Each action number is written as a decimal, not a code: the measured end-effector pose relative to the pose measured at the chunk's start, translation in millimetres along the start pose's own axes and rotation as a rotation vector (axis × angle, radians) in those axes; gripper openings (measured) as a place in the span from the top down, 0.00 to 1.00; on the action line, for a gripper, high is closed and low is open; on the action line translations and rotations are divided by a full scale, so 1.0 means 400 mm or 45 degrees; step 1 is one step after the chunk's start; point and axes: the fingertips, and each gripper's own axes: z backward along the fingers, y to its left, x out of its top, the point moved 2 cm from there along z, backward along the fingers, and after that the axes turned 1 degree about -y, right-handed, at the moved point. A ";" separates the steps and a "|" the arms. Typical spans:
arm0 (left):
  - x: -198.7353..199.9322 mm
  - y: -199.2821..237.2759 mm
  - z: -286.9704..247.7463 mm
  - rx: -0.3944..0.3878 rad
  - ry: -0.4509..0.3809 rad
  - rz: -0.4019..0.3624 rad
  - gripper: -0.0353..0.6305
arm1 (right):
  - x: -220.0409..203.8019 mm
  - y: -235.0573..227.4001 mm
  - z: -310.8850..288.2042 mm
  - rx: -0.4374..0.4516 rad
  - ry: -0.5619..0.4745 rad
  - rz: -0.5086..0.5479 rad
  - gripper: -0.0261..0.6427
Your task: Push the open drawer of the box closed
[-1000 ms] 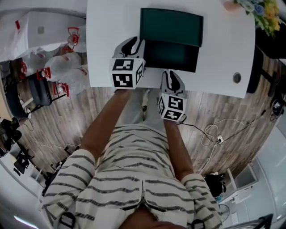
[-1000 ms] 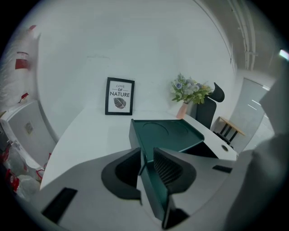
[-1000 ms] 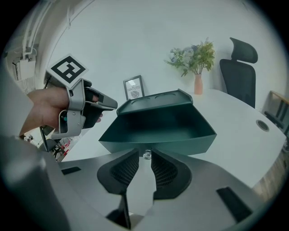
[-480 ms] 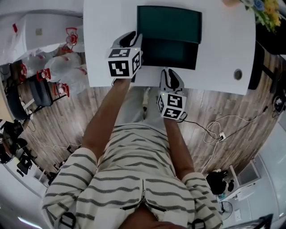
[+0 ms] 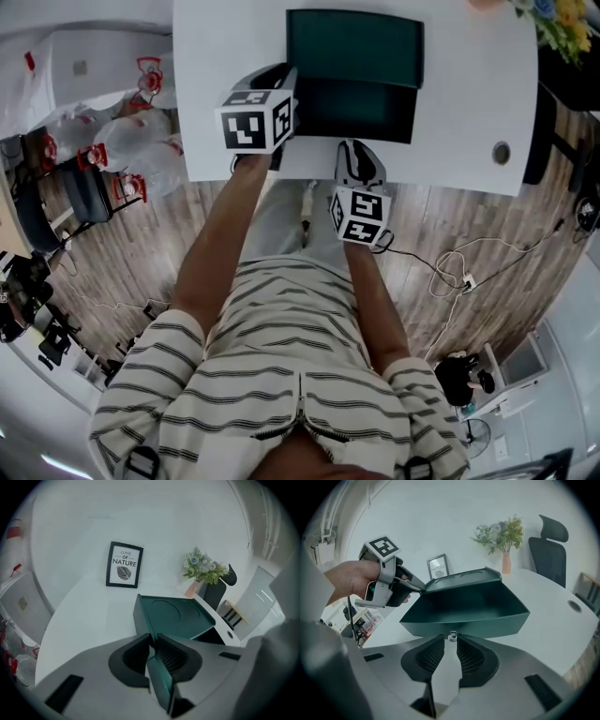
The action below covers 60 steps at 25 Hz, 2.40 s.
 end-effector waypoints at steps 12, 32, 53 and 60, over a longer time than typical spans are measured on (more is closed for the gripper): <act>-0.002 0.004 0.000 -0.032 -0.001 0.026 0.86 | -0.013 -0.010 -0.019 -0.020 0.026 0.015 0.80; -0.002 0.006 -0.003 -0.057 -0.004 0.026 0.86 | 0.003 -0.003 -0.033 0.009 0.018 0.033 0.85; -0.009 0.011 -0.022 -0.082 -0.042 0.058 0.86 | 0.036 -0.019 -0.052 0.019 0.020 0.043 0.85; -0.006 0.010 -0.008 -0.068 -0.020 0.052 0.86 | 0.049 -0.016 -0.066 0.022 0.020 0.051 0.85</act>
